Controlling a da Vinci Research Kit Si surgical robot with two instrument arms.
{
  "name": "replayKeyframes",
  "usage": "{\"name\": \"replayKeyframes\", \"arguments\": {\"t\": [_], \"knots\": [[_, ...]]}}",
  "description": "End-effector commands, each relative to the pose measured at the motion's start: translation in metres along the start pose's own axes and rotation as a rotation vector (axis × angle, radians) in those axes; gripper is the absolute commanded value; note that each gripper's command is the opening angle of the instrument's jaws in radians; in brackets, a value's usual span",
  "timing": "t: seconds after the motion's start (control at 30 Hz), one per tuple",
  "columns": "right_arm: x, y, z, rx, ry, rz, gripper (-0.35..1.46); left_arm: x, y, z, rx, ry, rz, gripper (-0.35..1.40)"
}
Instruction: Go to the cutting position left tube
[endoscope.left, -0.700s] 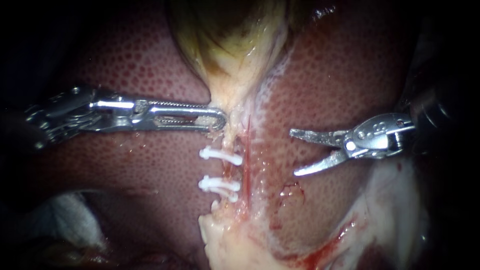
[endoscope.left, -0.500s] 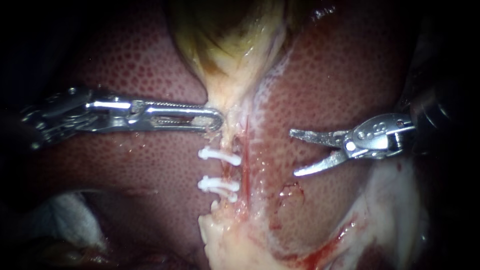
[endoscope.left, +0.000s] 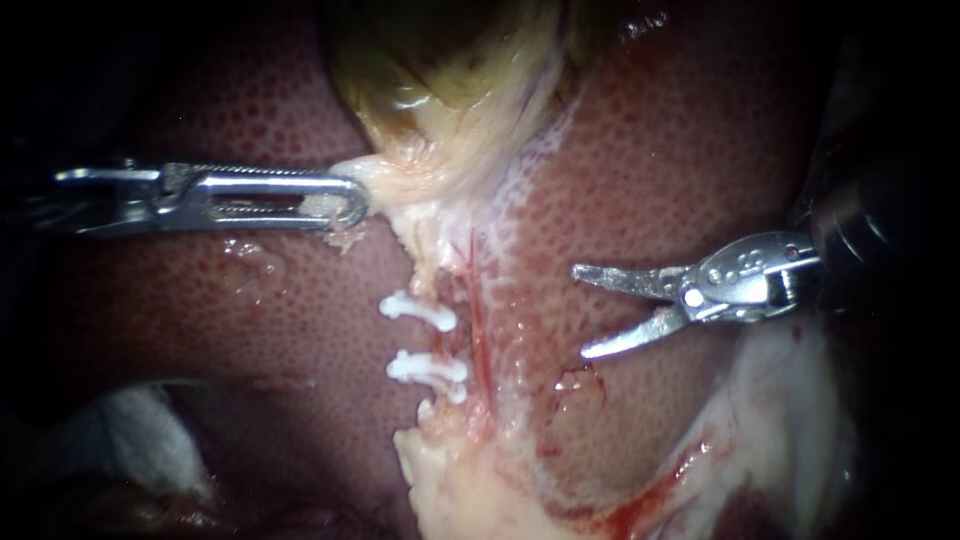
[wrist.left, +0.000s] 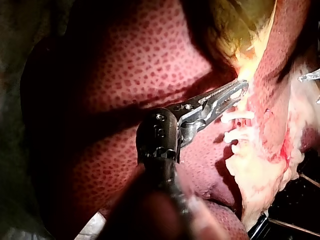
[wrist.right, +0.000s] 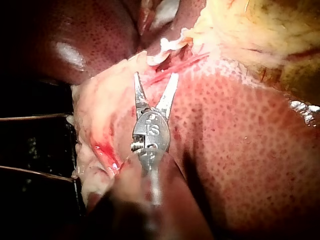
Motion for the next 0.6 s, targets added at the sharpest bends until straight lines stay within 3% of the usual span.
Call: {"name": "replayKeyframes", "arguments": {"t": [0.03, 0.33, 0.6], "knots": [[0.0, -0.0001, 0.0001, 0.0, 0.0, 0.001, 1.43, 0.0001, 0.0002, -0.0001, -0.003, 0.005, 0.001, -0.35], [-0.0008, -0.0005, 0.0016, 0.019, -0.008, 0.023, 1.43, 0.001, 0.0011, -0.0015, -0.014, 0.019, 0.005, -0.35], [-0.0027, -0.0017, 0.0058, 0.052, -0.037, 0.058, 1.43, 0.0009, 0.0016, -0.0016, -0.011, 0.021, 0.005, -0.35]]}}
